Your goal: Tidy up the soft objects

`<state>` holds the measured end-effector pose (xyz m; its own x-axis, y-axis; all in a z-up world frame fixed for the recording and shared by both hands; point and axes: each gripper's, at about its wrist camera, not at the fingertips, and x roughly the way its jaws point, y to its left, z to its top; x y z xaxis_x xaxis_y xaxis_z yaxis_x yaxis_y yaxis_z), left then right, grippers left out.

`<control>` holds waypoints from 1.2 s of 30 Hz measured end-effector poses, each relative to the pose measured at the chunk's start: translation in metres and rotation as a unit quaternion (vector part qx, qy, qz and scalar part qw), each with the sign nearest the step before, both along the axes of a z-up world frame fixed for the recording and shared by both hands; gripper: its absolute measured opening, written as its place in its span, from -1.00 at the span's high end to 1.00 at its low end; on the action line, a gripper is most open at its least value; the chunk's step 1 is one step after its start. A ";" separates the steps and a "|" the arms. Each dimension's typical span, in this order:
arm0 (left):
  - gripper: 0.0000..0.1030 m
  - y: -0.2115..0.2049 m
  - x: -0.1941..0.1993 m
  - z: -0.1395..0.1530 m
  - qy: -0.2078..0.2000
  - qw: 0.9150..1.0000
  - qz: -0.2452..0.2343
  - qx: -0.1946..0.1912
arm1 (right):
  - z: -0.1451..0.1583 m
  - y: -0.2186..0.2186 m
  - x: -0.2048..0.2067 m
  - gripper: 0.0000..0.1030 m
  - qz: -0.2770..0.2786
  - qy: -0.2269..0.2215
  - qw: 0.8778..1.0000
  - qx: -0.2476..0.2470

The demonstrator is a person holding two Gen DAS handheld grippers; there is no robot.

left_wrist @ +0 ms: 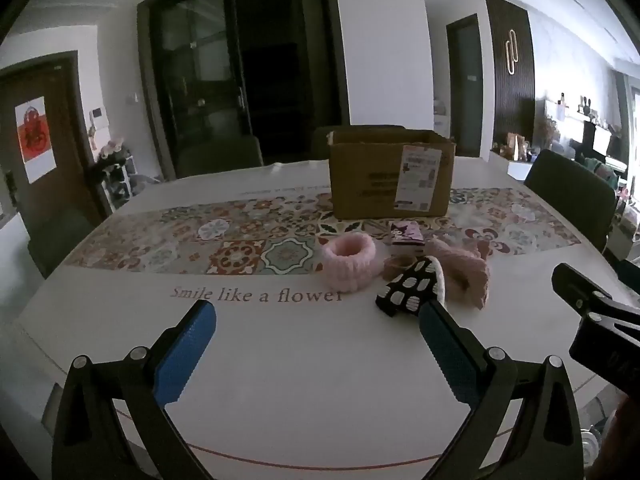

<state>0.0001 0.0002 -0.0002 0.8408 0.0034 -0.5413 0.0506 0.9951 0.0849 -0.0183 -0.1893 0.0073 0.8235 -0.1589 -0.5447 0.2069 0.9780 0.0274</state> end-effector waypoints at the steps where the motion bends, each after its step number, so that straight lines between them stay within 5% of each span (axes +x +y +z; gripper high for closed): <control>1: -1.00 0.000 0.000 0.000 -0.001 1.000 0.003 0.000 | 0.000 0.000 -0.001 -0.99 0.000 0.000 1.000 0.001; 36: -1.00 0.001 -0.005 0.006 -0.021 1.000 0.012 0.000 | 0.001 -0.003 -0.001 -0.99 -0.005 0.001 1.000 0.002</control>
<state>-0.0051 0.0011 0.0062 0.8625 0.0242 -0.5054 0.0230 0.9959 0.0871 -0.0197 -0.1923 0.0081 0.8203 -0.1648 -0.5476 0.2163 0.9759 0.0303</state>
